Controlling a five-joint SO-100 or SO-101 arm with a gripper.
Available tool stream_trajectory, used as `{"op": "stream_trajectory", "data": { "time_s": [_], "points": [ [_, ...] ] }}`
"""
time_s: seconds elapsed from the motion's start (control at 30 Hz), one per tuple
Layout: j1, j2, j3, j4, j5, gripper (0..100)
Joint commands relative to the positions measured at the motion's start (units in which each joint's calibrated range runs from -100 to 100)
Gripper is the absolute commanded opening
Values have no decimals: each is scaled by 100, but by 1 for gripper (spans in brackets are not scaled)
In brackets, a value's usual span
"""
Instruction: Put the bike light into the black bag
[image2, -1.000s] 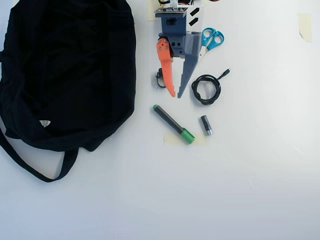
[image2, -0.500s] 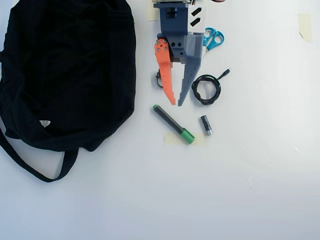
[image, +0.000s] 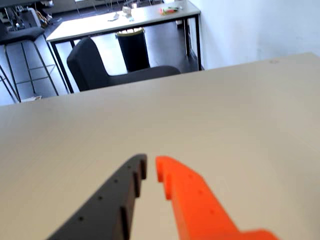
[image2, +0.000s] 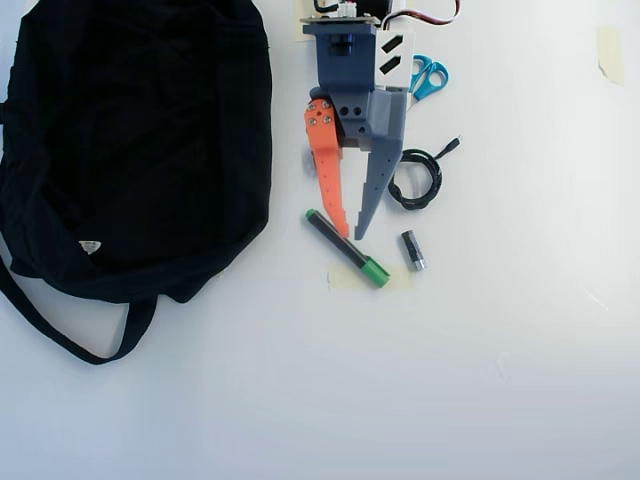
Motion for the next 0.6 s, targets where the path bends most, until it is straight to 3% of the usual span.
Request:
{"op": "stream_trajectory", "data": {
  "time_s": [0.0, 0.57],
  "points": [
    [27, 146, -490, -104, 40, 3],
    [27, 669, -1101, -104, 40, 3]
  ]
}}
